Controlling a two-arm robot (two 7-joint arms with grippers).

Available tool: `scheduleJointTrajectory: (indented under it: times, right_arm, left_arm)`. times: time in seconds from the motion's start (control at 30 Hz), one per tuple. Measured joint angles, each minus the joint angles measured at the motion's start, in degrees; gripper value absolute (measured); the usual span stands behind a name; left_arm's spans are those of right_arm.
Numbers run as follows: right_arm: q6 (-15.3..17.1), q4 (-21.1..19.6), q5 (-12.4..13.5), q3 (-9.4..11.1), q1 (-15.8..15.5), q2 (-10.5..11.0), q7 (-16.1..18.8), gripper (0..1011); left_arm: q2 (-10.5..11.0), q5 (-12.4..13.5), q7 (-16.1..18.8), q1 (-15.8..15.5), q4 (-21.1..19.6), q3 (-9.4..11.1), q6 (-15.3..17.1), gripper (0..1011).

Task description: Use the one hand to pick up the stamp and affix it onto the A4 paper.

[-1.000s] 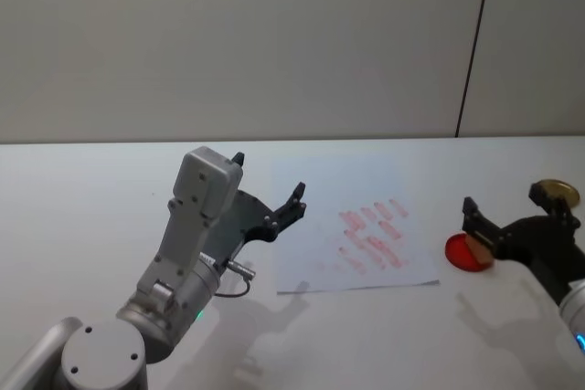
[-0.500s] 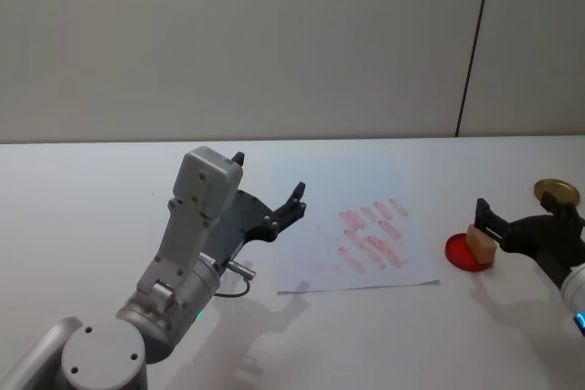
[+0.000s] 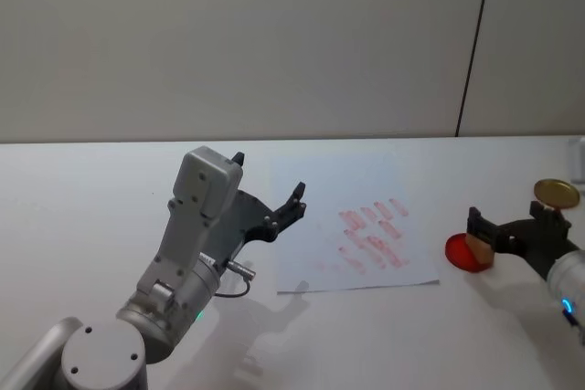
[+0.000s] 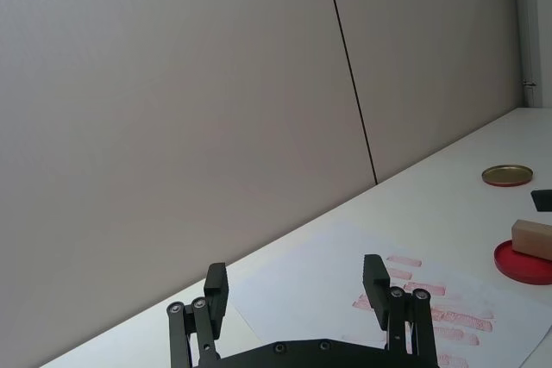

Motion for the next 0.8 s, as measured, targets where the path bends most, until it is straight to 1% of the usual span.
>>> scheduleJointTrajectory:
  times: [0.3,0.37,0.43,0.5,0.57,0.63,0.67,0.7,0.73,0.8]
  right_arm:
    - [1.7,4.5,-1.2,-0.5,2.7,-1.3,1.3,1001]
    - [2.0,5.4,-1.5,-0.7,3.2,-1.6,1.5,976]
    - [2.3,6.3,-1.7,-0.8,3.6,-1.9,1.6,907]
    - [2.6,6.8,-1.9,-0.9,3.9,-2.0,1.7,890]
    - [2.9,7.6,-2.2,-1.0,4.3,-2.3,1.8,842]
    - [3.0,8.1,-2.3,-1.1,4.5,-2.4,1.9,755]
    - [3.1,8.3,-2.4,-1.1,4.6,-2.5,1.9,755]
    - [3.2,8.8,-2.5,-1.2,4.8,-2.7,2.0,716]
    - [3.2,9.0,-2.6,-1.3,4.9,-2.8,2.0,704]
    - [3.3,9.6,-2.9,-1.4,5.2,-3.1,2.2,598]
  left_arm:
    - [0.0,0.0,0.0,0.0,0.0,0.0,0.0,993]
    - [0.0,0.0,0.0,0.0,0.0,0.0,0.0,993]
    - [0.0,0.0,0.0,0.0,0.0,0.0,0.0,993]
    - [0.0,0.0,0.0,0.0,0.0,0.0,0.0,993]
    - [0.0,0.0,0.0,0.0,0.0,0.0,0.0,993]
    - [0.0,0.0,0.0,0.0,0.0,0.0,0.0,993]
    - [0.0,0.0,0.0,0.0,0.0,0.0,0.0,993]
    - [0.0,0.0,0.0,0.0,0.0,0.0,0.0,993]
    - [0.0,0.0,0.0,0.0,0.0,0.0,0.0,993]
    - [0.0,0.0,0.0,0.0,0.0,0.0,0.0,993]
